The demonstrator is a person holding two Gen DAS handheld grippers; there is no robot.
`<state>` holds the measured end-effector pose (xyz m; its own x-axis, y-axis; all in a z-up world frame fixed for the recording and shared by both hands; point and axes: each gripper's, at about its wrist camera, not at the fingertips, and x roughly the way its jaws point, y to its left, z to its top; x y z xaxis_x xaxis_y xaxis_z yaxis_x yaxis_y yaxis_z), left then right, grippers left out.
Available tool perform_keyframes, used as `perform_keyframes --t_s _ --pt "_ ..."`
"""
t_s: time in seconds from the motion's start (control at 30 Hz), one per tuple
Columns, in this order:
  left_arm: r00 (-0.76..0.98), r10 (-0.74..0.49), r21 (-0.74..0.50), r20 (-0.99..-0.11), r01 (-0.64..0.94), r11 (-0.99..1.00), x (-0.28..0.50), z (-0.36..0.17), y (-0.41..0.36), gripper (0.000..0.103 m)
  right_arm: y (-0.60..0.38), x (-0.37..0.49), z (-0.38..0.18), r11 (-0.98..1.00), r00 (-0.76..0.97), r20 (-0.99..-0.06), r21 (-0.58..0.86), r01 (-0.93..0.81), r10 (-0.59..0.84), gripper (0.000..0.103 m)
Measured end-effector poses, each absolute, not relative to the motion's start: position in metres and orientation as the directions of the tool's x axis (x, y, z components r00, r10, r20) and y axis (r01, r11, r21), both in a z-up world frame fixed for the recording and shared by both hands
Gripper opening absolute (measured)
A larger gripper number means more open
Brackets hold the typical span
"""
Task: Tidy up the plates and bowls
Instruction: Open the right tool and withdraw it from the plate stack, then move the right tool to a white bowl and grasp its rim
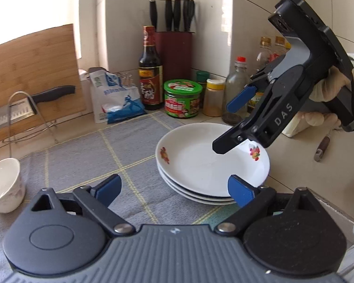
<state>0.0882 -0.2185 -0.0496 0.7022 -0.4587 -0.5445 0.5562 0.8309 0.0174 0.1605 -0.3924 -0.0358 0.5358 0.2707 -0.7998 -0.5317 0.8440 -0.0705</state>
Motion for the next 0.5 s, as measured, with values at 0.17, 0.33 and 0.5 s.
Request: perform_keyframes --t_s 0.17,0.33,0.5 --pt "0.774 -0.363 0.026 -0.519 0.439 0.898 0.072 -0.043 -0.178 0.099 -0.34 0.166 -0.027 0.784 0.535 -0.771 -0.076 -0.616 0.346 0.103" --pt "0.811 -0.282 0.019 -0.513 0.339 0.941 0.056 -0.042 -0.126 0.099 -0.28 0.167 -0.021 0.738 0.532 -0.744 -0.078 -0.67 0.404 0.103" --pt "0.84 -0.181 0.07 -0.512 0.25 0.966 0.039 -0.041 -0.064 0.099 -0.215 0.166 -0.024 0.733 0.526 -0.712 -0.024 -0.68 0.465 0.103"
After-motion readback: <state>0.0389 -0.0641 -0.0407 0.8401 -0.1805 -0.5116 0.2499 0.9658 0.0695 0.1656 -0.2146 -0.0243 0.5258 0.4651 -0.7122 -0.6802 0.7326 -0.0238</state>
